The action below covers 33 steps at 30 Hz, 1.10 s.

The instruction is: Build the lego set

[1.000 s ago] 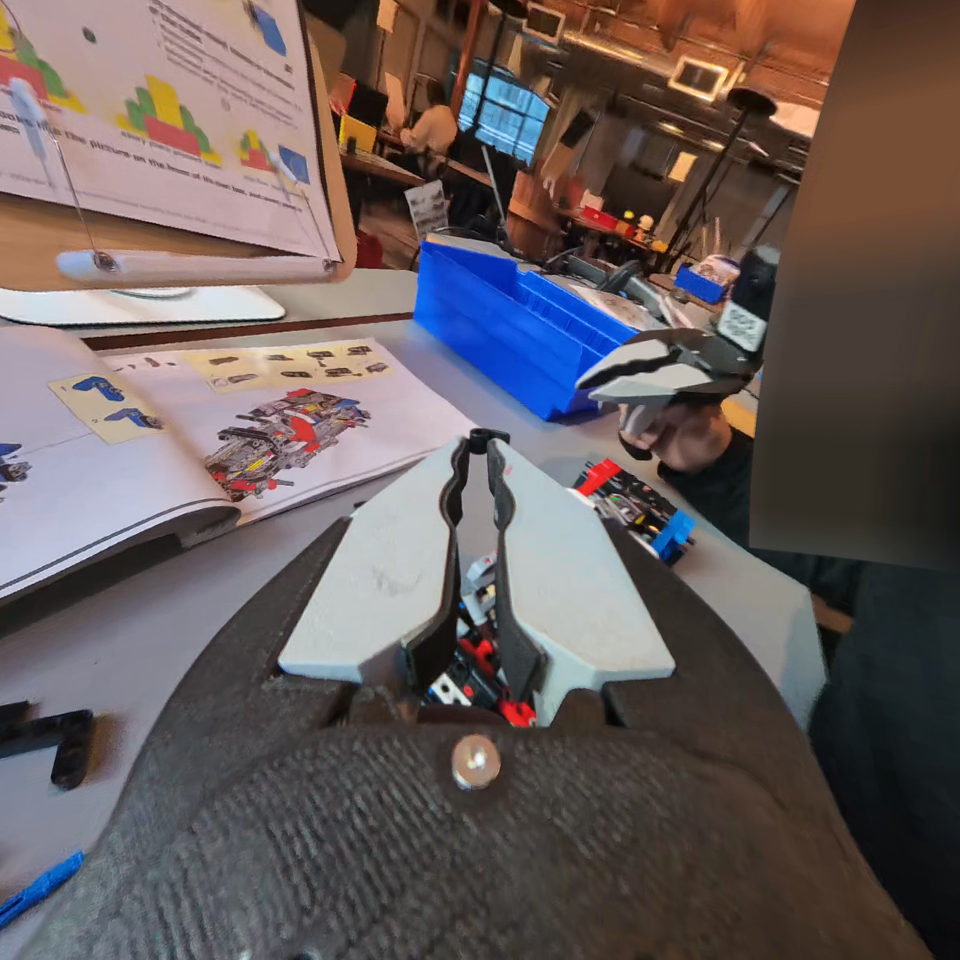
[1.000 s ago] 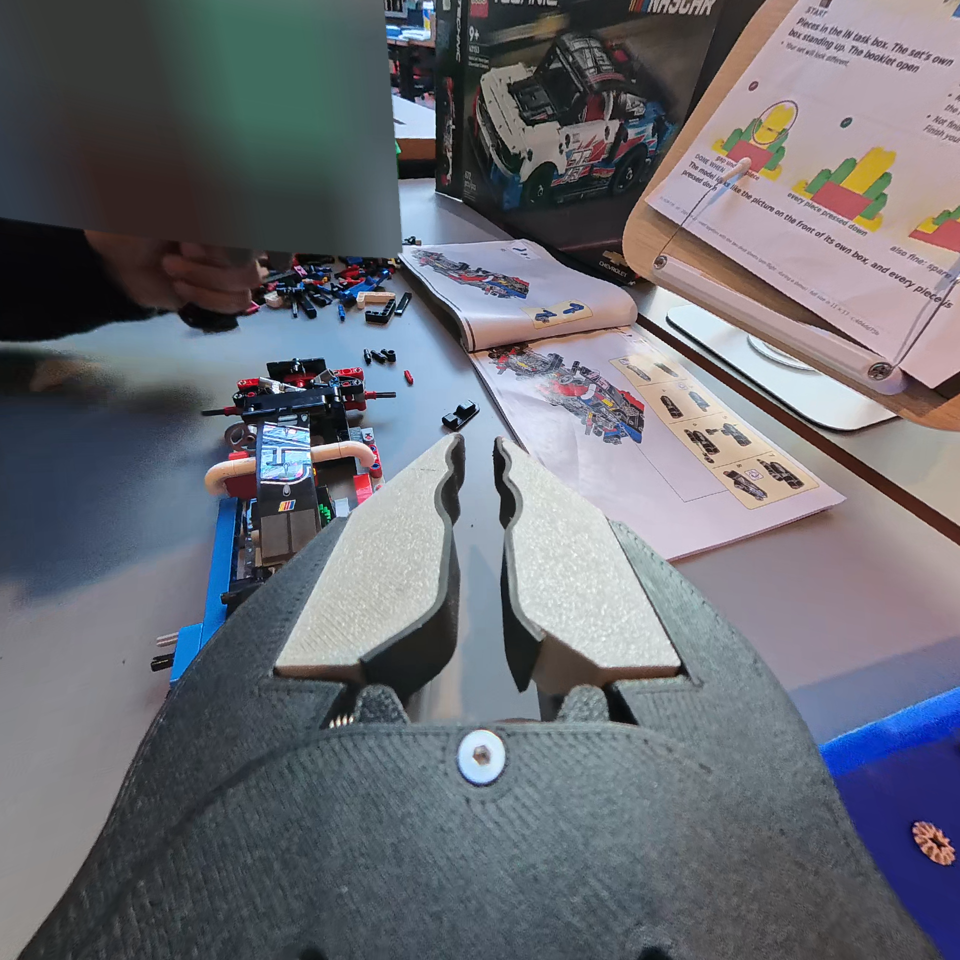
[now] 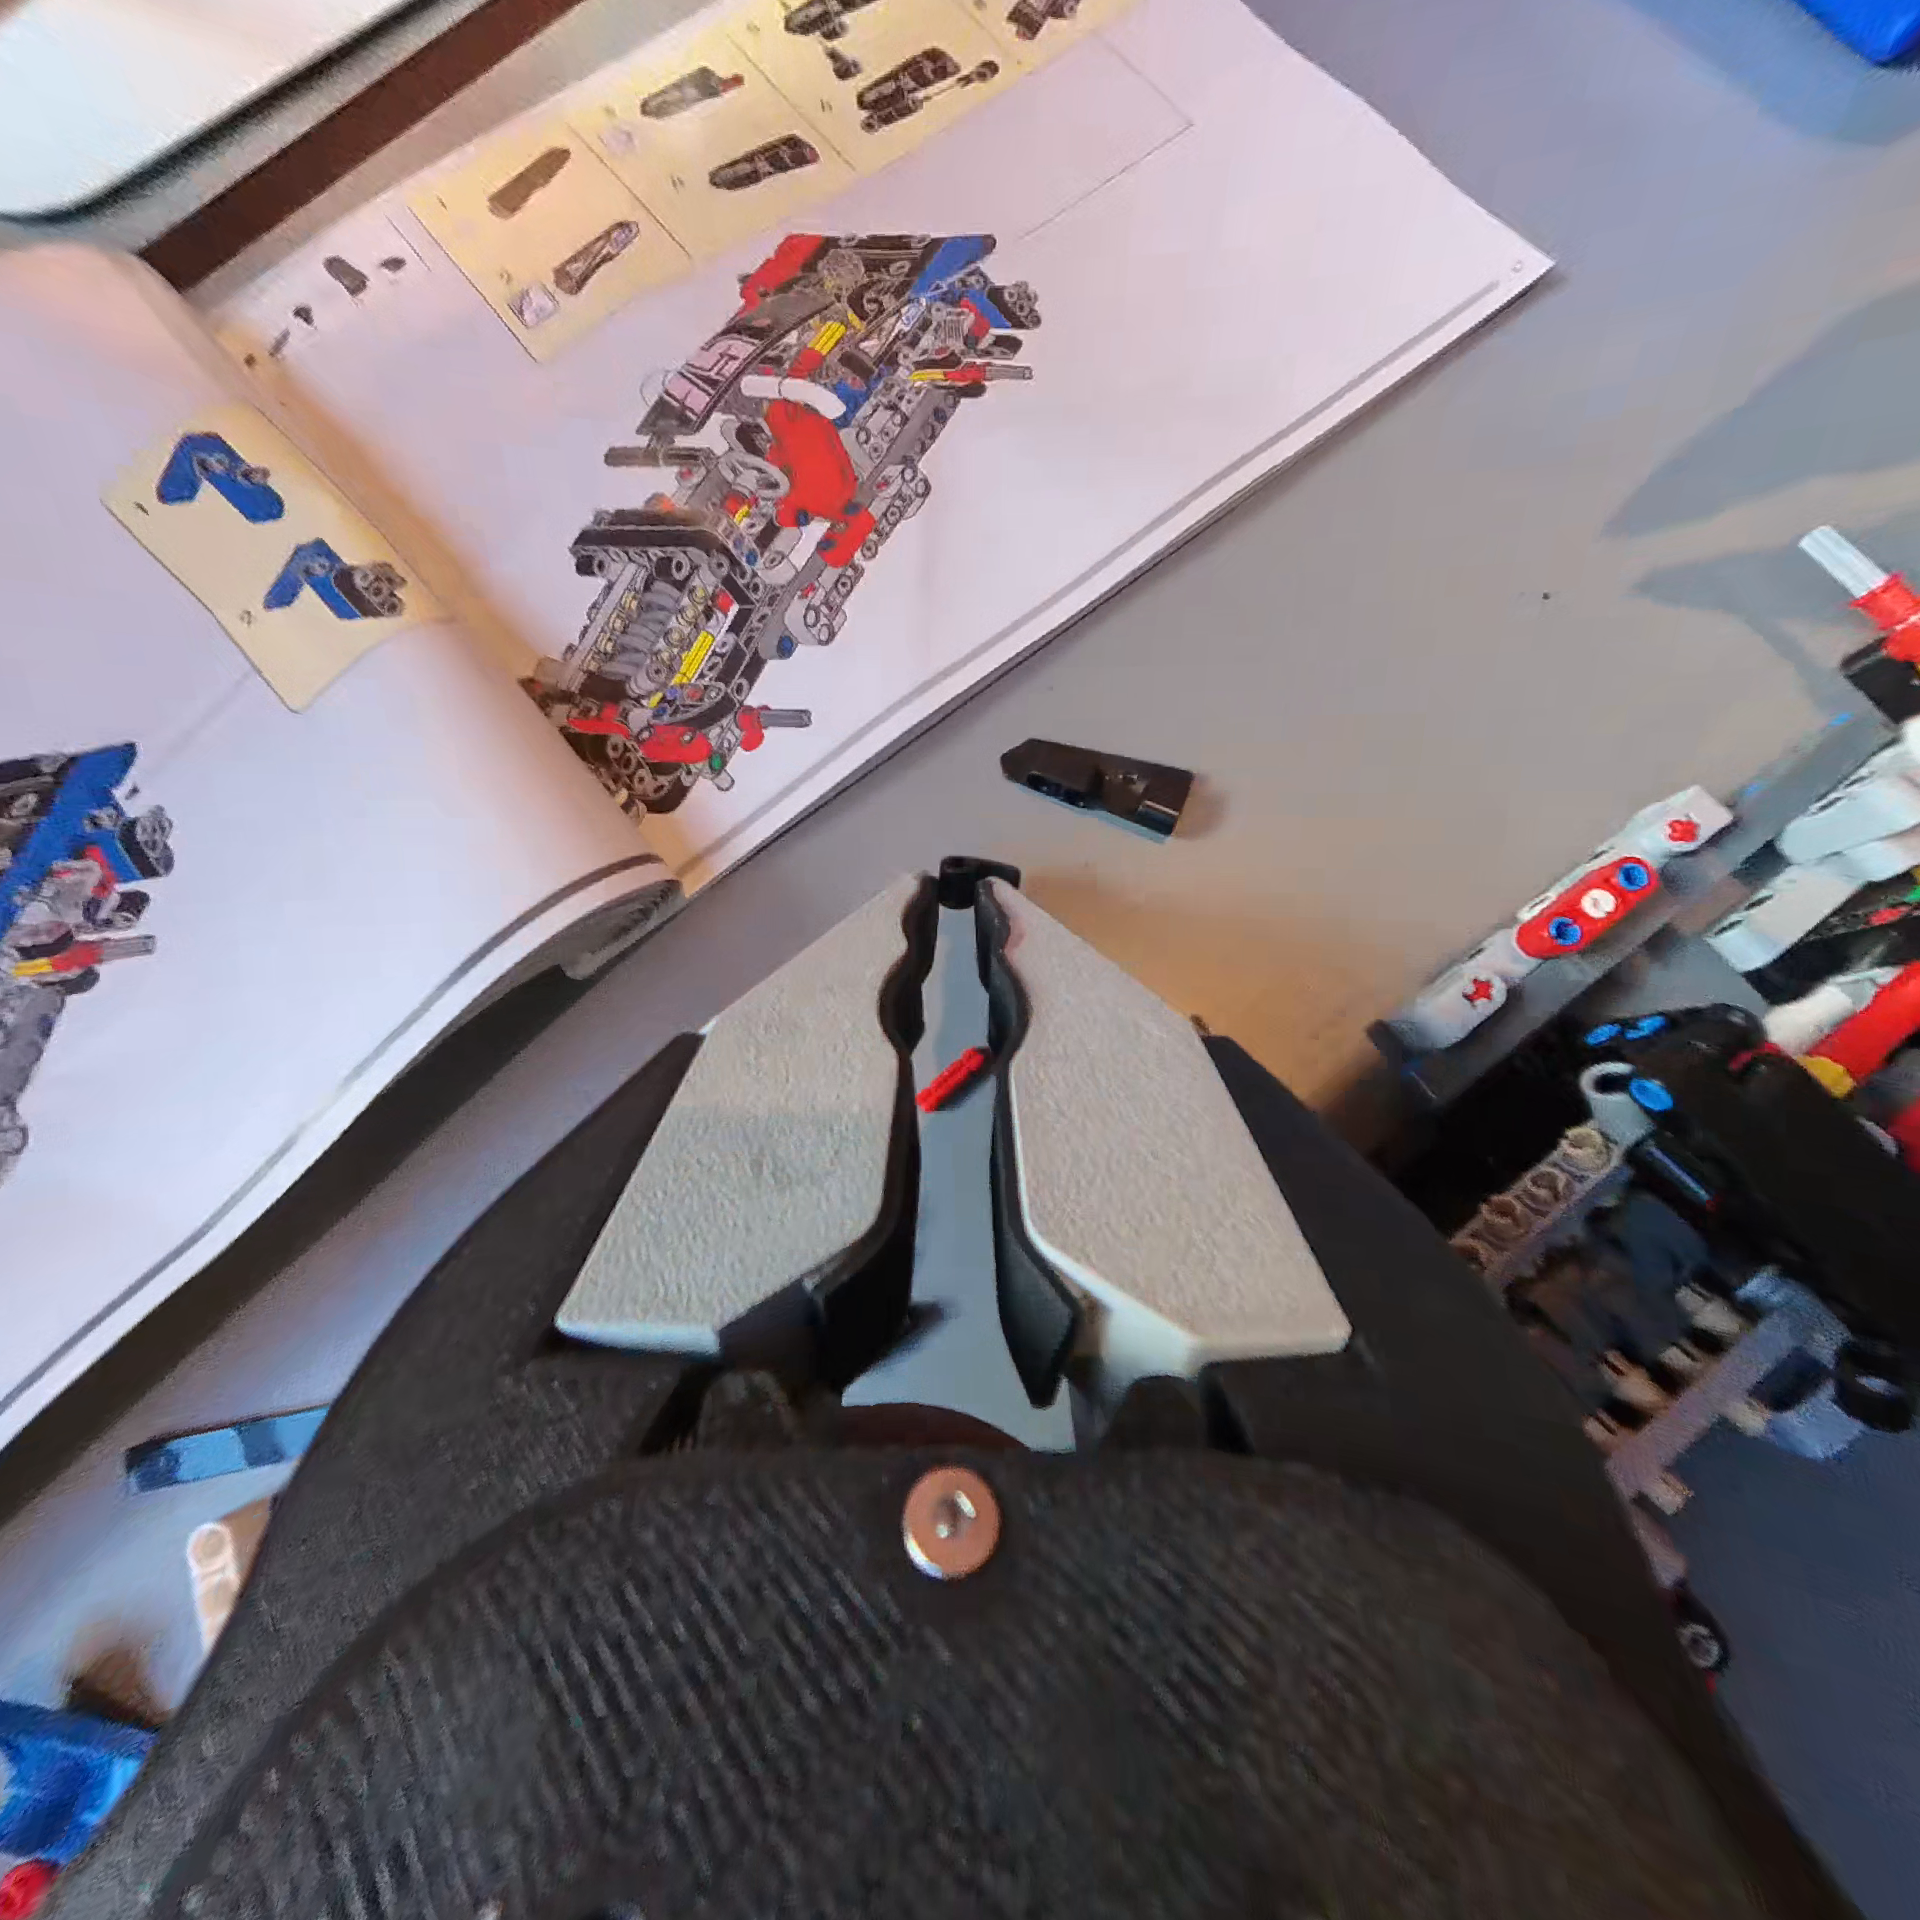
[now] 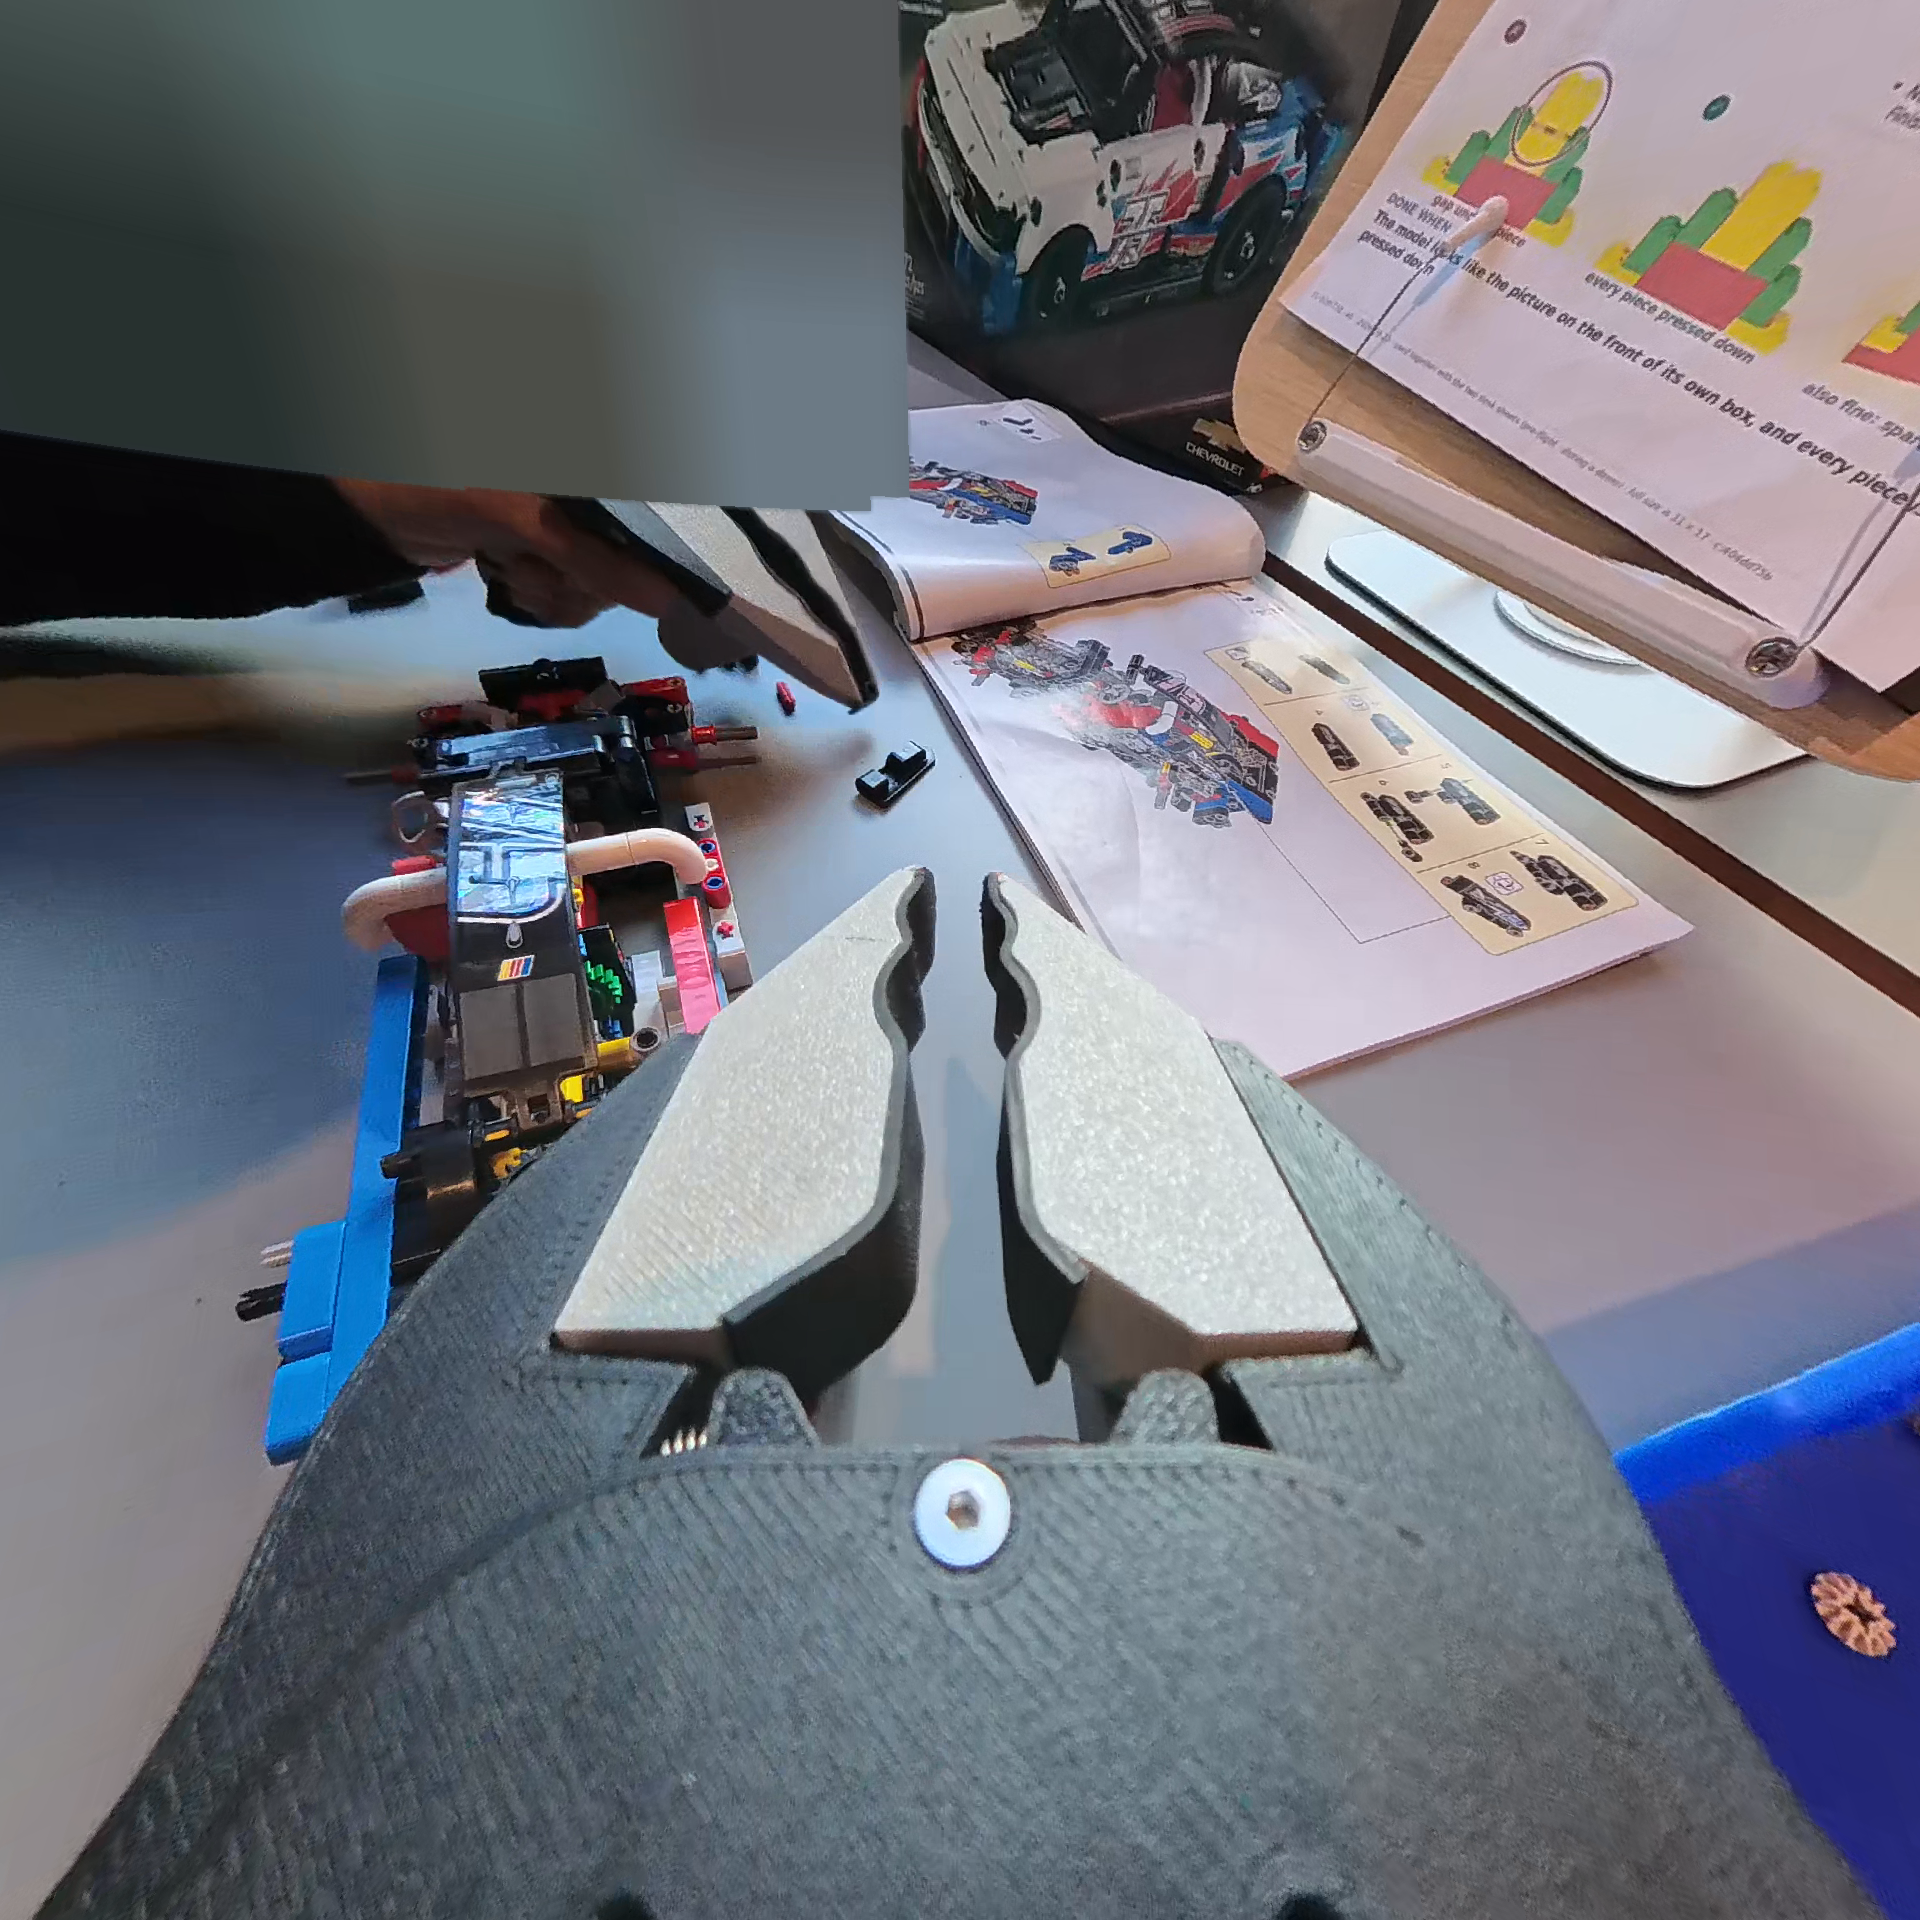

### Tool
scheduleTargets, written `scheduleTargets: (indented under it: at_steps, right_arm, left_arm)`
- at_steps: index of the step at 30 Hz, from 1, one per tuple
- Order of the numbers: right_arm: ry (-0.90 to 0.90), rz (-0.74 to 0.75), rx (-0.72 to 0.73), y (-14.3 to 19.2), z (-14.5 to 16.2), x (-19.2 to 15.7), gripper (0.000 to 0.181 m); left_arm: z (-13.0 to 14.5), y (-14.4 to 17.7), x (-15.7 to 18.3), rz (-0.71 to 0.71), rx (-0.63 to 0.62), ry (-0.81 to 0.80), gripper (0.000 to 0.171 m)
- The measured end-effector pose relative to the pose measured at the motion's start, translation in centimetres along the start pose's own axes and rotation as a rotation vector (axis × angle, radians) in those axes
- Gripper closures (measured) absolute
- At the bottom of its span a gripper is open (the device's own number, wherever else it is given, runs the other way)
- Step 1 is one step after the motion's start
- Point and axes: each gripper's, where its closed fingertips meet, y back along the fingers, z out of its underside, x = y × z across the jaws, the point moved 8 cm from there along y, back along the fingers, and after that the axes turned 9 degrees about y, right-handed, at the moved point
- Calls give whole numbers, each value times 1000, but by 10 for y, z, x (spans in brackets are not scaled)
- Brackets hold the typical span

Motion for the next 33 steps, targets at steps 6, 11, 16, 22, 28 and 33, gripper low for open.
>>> scheduleTargets:
  at_steps: [6, 11, 16, 22, 28, 33]
  right_arm:
    - [0, 1, 11, -1, -2, -3, 176]
    - [11, 53, 5, -1, 3, 1, 180]
    - [-12, 71, 13, -2, 5, 2, 180]
    - [-10, 74, -12, -4, 11, 2, 181]
    - [-24, 43, -24, -6, 11, -1, 181]
    - [5, 36, -33, -8, 10, -5, 181]
  left_arm:
    - [10, 20, 0, 0, 43, 51, 150]
    - [3, 42, -12, -71, 99, 55, 154]
    - [5, 28, -26, -23, -74, 40, 164]
    - [13, 23, -20, -69, -178, -44, 145]
    - [7, 26, -13, -55, -203, -164, 151]
    - [-9, 38, -13, -126, -148, -179, 147]
